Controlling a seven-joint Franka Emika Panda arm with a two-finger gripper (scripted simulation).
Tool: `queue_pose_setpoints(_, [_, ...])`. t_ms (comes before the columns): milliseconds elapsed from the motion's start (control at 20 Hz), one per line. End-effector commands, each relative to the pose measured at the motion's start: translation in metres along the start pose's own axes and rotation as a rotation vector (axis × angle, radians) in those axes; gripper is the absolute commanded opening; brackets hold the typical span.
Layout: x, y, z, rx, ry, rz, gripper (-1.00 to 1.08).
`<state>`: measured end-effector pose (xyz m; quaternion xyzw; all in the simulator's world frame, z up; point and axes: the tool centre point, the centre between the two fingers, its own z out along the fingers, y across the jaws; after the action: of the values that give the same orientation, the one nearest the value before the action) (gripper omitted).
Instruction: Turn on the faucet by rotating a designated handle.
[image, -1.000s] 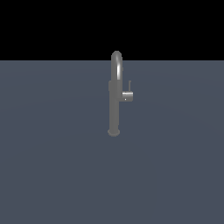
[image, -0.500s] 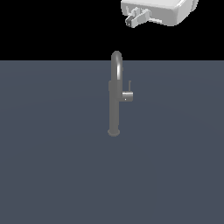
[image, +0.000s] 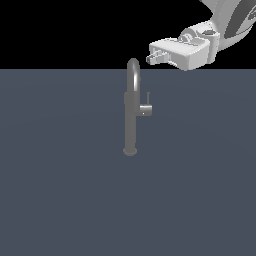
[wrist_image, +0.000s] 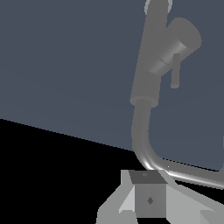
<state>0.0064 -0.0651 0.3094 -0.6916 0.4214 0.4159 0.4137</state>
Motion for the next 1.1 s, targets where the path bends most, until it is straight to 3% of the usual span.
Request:
queue_pose_setpoints(0, [0.020, -0.001, 0.003, 0.056, -0.061, 0.057, -1.00])
queue_pose_setpoints(250, [0.055, 0.000, 0.012, 0.151, -0.163, 0.154, -1.00])
queue_pose_setpoints(500, [0.079, 0.002, 0.022, 0.219, -0.236, 0.224, -1.00])
queue_pose_setpoints(750, [0.091, 0.004, 0.029, 0.257, -0.277, 0.263, -1.00])
queue_pose_setpoints(1050, [0.094, 0.004, 0.031, 0.266, -0.287, 0.272, -1.00])
